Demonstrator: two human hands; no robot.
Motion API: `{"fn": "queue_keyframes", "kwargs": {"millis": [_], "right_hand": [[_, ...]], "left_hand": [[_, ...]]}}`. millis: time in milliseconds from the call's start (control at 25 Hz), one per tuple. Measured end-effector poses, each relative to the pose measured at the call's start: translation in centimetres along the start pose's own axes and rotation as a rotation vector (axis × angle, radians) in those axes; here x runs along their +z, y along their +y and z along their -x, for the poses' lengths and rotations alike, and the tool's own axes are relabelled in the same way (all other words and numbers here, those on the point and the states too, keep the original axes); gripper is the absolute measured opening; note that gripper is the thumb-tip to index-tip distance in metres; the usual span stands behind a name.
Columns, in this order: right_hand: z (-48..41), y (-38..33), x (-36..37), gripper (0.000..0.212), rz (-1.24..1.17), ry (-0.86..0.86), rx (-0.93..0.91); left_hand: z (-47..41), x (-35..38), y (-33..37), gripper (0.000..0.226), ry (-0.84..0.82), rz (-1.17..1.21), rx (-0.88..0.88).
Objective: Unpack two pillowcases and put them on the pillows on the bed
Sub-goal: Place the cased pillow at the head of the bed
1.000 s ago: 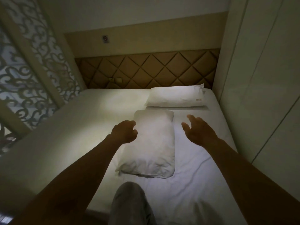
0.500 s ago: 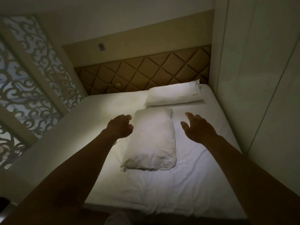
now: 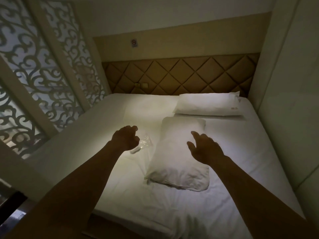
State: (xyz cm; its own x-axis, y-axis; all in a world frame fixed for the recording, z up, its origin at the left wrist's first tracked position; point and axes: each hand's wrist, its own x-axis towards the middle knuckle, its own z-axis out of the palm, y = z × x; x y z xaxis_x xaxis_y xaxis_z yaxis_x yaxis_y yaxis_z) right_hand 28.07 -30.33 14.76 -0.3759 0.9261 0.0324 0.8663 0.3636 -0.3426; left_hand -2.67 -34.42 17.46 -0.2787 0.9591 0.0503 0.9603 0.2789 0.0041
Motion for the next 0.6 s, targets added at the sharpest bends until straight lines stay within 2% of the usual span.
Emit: {"fn": "queue_keyframes", "kwargs": {"millis": [320,440,600], "right_hand": [[-12.0,-13.8,10.7,0.057,0.122,-0.146,-0.079],[-17.6,-17.3,15.5,0.057,0.141,-0.187,-0.050],[-24.1,-19.3,24.0,0.059,0.128,-0.281,0.004]], "left_hand": [[-9.2,7.5,-9.1,0.047,-0.099,-0.006,0.134],[-13.9,10.9,-13.2,0.046,-0.139,0.024,0.149],[-19.7,19.0,-17.6,0.050,-0.277,0.058,0.144]]}}
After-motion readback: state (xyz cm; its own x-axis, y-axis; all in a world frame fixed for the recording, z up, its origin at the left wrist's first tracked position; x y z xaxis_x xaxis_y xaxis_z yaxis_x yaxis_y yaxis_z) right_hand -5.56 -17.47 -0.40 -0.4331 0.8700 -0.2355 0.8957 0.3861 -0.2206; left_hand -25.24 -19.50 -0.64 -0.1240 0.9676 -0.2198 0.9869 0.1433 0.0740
